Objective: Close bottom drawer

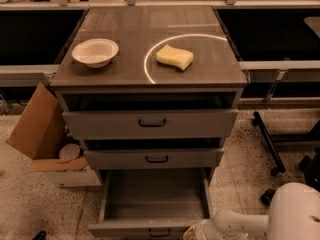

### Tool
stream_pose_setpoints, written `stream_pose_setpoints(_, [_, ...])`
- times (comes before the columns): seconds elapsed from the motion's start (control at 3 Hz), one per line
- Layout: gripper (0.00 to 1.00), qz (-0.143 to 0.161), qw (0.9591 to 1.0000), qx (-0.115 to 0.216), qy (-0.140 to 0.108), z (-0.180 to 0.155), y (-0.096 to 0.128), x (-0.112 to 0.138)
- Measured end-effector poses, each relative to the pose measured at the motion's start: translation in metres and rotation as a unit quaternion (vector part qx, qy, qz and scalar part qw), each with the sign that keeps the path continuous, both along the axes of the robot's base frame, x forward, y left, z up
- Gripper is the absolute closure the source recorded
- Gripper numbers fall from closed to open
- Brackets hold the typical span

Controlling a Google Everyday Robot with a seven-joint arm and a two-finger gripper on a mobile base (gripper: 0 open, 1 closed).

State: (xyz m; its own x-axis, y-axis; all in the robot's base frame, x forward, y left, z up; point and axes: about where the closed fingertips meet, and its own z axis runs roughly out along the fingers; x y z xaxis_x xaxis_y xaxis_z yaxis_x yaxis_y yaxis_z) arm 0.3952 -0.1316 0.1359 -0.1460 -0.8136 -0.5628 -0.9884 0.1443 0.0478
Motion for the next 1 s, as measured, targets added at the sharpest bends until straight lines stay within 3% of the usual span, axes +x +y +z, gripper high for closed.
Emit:
stream_pose_setpoints(0.33, [1.0,-0.008,0.9997,-0.005,-0.024,-0.008,0.0,0.017])
stream_pose_setpoints(0.67, [1.0,-0.014,0.9995,-0.003,-0.029,-0.009,0.0,0.024])
stream_pose_setpoints(1.0, [1.0,-0.028,0.9989,0.018,-0.033,-0.021,-0.004,0.055])
